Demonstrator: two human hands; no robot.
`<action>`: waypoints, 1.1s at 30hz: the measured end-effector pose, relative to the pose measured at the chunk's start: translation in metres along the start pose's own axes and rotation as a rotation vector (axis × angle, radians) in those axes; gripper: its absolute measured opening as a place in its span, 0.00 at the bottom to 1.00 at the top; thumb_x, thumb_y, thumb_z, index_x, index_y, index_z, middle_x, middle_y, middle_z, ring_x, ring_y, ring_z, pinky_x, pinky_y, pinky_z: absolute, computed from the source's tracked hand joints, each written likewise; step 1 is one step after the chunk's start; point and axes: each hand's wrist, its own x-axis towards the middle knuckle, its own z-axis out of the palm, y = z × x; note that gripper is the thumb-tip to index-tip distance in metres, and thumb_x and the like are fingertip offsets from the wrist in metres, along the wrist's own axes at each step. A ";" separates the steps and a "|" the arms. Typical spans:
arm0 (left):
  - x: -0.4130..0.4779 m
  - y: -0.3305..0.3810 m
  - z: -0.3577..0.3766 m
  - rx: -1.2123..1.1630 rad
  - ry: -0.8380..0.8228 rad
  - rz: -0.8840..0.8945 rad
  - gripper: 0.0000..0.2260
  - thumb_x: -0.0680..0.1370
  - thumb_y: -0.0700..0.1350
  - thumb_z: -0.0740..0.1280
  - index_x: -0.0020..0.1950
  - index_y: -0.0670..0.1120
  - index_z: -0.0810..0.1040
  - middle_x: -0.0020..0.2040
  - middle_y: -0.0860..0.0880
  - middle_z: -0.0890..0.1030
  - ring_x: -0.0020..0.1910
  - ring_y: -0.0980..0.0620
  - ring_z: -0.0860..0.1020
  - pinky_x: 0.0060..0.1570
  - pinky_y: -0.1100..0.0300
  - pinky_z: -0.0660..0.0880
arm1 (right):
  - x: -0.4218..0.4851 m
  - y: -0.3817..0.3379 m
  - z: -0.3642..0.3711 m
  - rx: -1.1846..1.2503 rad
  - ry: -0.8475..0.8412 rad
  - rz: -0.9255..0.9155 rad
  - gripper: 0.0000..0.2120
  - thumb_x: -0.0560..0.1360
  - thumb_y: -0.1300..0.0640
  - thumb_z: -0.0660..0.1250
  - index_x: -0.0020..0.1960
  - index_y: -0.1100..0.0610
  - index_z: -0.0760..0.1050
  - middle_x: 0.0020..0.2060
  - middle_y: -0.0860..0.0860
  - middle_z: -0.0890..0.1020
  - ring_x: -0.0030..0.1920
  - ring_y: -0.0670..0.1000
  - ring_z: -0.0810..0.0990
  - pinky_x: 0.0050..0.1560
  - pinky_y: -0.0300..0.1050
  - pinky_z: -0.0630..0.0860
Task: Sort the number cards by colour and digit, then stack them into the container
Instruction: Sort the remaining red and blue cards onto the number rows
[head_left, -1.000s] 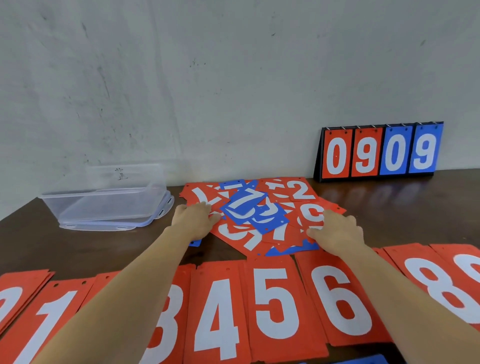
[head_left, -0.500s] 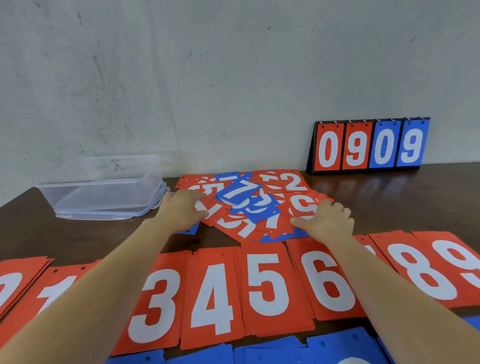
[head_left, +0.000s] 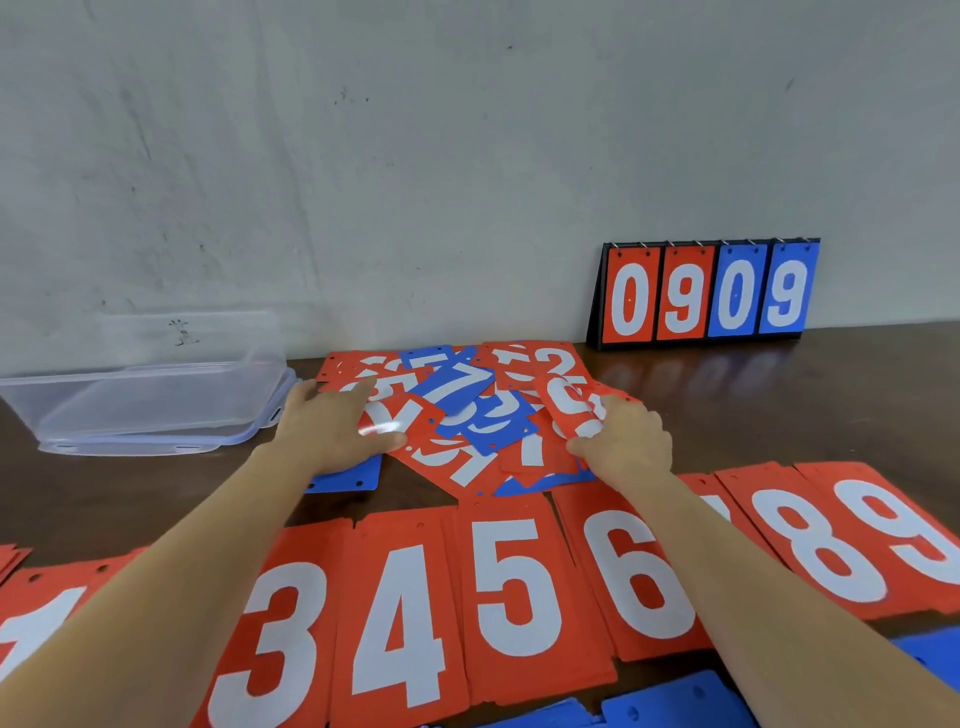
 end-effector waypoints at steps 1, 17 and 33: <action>0.001 0.000 0.000 0.029 0.020 0.000 0.40 0.73 0.73 0.55 0.78 0.53 0.54 0.70 0.49 0.73 0.72 0.47 0.67 0.72 0.49 0.50 | 0.000 -0.001 0.000 0.026 -0.012 -0.003 0.33 0.73 0.45 0.71 0.72 0.55 0.64 0.67 0.55 0.72 0.66 0.56 0.72 0.63 0.52 0.73; 0.013 -0.011 -0.007 -0.033 0.104 -0.029 0.40 0.66 0.73 0.66 0.71 0.52 0.65 0.68 0.48 0.70 0.67 0.47 0.68 0.68 0.47 0.60 | 0.009 0.003 -0.011 0.298 -0.105 0.148 0.38 0.68 0.58 0.77 0.71 0.57 0.59 0.64 0.59 0.71 0.61 0.60 0.75 0.57 0.56 0.78; -0.034 0.002 -0.073 -0.842 0.560 -0.144 0.06 0.80 0.43 0.65 0.54 0.43 0.76 0.50 0.46 0.80 0.48 0.46 0.78 0.43 0.54 0.72 | -0.019 -0.001 -0.060 0.594 -0.017 -0.143 0.16 0.70 0.55 0.76 0.55 0.53 0.73 0.53 0.49 0.81 0.53 0.52 0.82 0.52 0.51 0.80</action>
